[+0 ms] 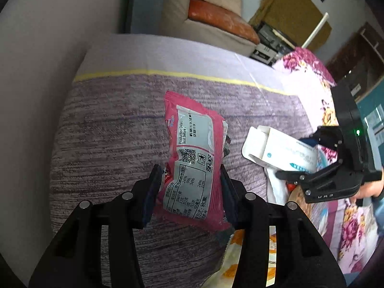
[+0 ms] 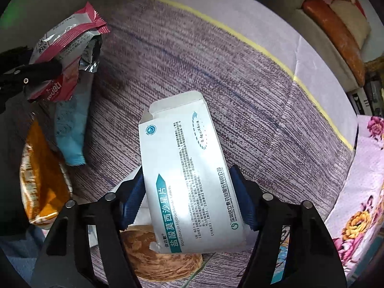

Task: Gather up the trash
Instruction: 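Grasp the pink snack wrapper with the left tool while the right tool grasps the white medicine box, then carry the wrapper and medicine box toward the teal bin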

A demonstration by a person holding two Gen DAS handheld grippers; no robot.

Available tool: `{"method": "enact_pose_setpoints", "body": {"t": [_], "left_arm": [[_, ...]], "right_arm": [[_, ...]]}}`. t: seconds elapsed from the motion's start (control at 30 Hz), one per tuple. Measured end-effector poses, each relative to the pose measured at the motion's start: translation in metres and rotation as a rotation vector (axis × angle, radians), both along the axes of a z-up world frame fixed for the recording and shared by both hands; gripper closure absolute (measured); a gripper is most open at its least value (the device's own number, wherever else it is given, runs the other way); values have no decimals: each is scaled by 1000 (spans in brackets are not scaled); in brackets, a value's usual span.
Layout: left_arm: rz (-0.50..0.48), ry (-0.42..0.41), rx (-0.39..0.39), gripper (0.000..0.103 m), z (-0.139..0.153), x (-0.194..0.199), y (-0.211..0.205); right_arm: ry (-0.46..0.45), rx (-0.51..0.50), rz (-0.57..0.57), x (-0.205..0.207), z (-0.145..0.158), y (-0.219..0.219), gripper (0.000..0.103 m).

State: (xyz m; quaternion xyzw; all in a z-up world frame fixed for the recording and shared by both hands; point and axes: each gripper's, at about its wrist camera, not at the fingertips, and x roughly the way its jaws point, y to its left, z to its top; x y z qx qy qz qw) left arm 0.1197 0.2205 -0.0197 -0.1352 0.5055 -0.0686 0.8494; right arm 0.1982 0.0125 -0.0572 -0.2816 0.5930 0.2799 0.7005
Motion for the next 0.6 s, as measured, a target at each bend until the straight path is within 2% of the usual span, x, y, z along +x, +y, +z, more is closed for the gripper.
{"method": "enact_pose_setpoints", "body": {"t": [0.2,0.4,0.6], "left_arm": [[15,-35,7,55,20,-5,-4],[5,-63,25,55,40,-8,-22],[-61,-97,35,55,61,-11,-65]], "right_arm": [[-4,123,-90,1,25,-21,38],[-12,252,-192,4,56,-59,38],[-60,341,-269,-10,82,-97,38]]}}
